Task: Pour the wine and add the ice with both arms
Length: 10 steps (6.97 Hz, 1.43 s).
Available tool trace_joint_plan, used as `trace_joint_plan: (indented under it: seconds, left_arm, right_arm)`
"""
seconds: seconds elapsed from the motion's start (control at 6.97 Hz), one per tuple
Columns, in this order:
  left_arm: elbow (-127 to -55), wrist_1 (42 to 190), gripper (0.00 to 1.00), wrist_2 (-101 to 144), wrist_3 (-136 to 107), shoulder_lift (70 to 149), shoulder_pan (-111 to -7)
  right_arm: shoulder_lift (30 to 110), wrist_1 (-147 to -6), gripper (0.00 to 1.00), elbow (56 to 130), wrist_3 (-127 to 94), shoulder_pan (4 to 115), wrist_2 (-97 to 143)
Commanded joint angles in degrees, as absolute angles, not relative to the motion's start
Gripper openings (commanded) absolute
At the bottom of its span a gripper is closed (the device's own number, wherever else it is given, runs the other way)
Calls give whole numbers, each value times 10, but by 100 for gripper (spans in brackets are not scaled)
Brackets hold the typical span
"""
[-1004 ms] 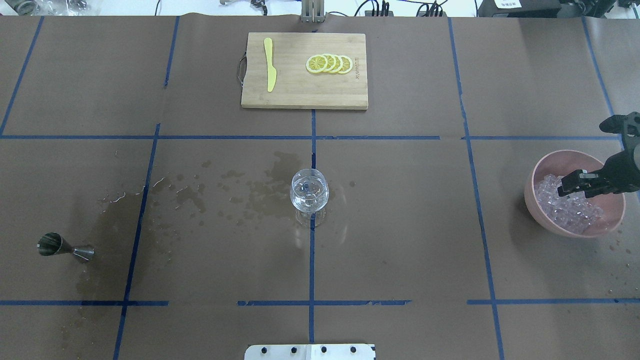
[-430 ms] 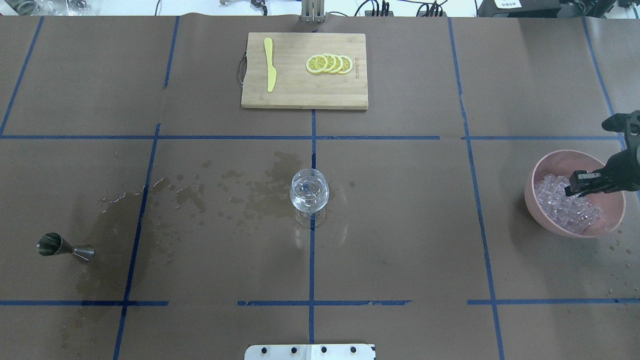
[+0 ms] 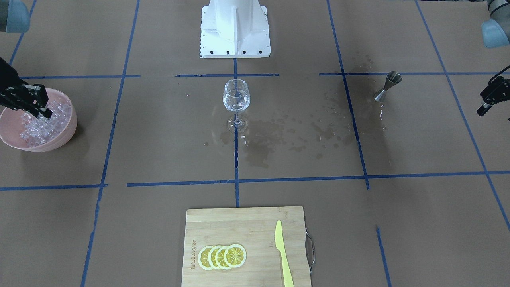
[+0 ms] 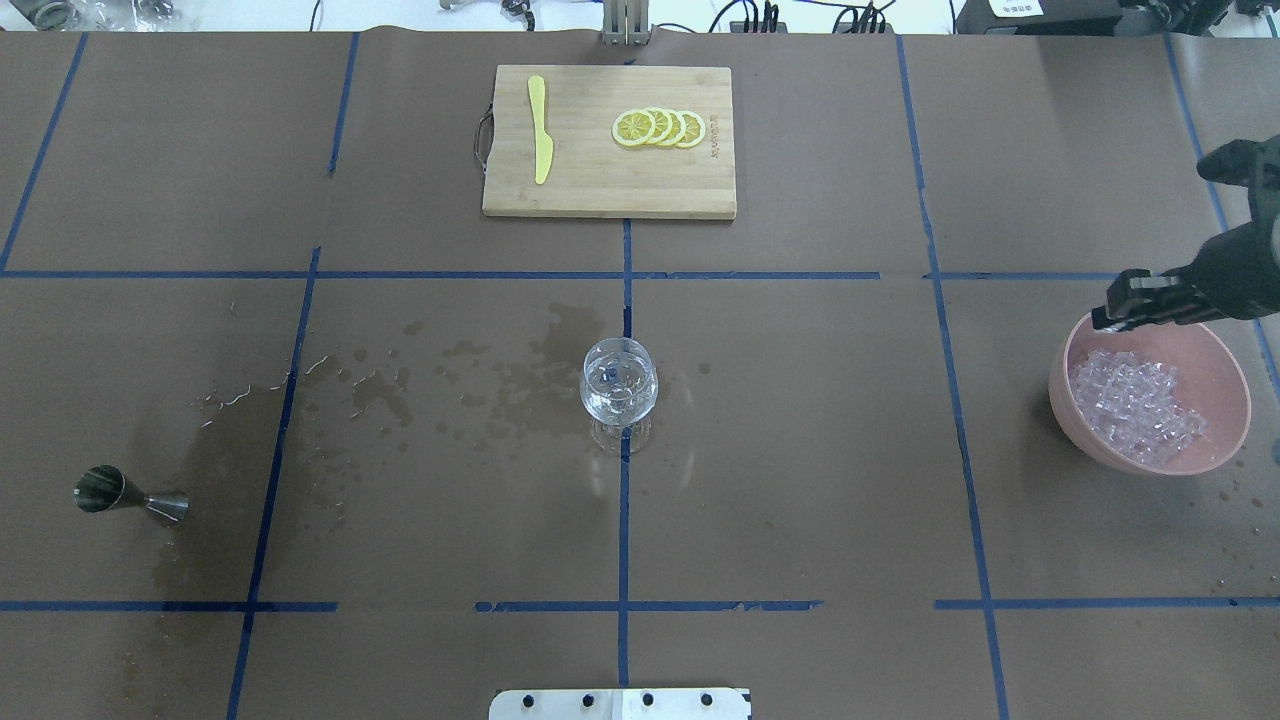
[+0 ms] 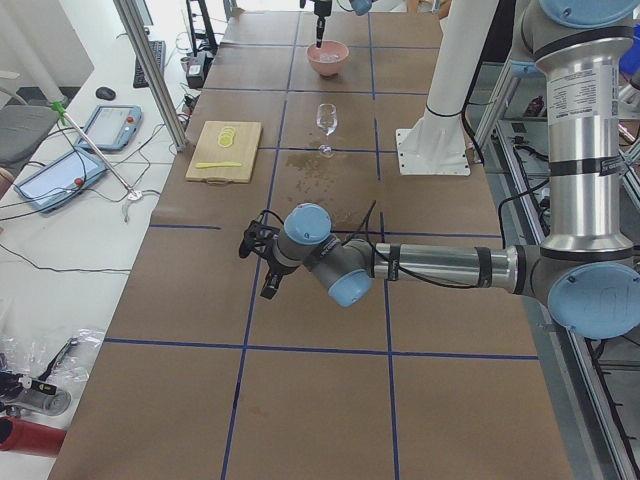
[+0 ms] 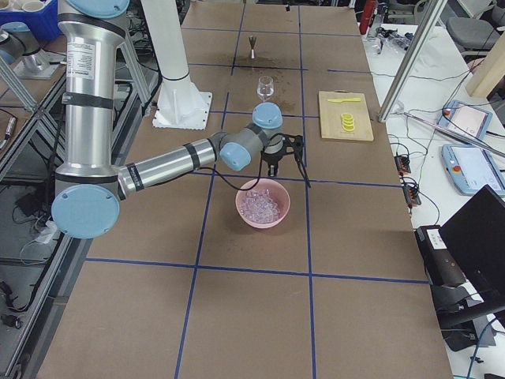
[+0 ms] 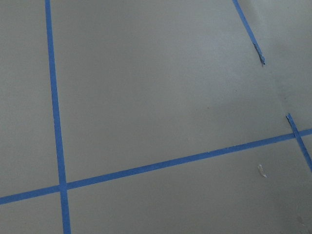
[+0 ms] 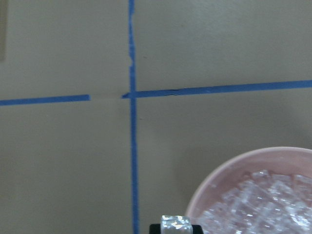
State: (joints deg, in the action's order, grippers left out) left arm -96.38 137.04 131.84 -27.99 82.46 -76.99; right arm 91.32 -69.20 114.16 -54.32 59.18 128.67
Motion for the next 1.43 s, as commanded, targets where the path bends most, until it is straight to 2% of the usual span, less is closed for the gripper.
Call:
trace_joint_plan:
  seconds: [0.0,0.29,0.43,0.57,0.86,1.15,1.29]
  left_arm:
    - [-964,1375,100,1318,-282,823,-769]
    - [-965,1375,100,1318,-293,824,-769]
    - [-964,1376,100,1318,-293,824,-769]
    - [-962,1376,100,1317,-292,824,-768]
    - [-960,1383,100,1317,-292,824,-768]
    - [-962,1383,100,1317,-292,824,-769]
    - [-962,1383,100,1317,-292,824,-769]
  right_arm:
    - [810,-720,0,1150,-688,533,1273]
    - [685,-767,0,1148,-842,447,1251]
    - [591,-863,0,1149,-892,400,1187]
    - [538,-907,0,1148,-921,353,1146]
    - [488,-909,0,1118,-968,312,1096]
    - [488,-909,0,1116,-968,309,1095]
    - [489,-909,13,1116,-967,309,1095]
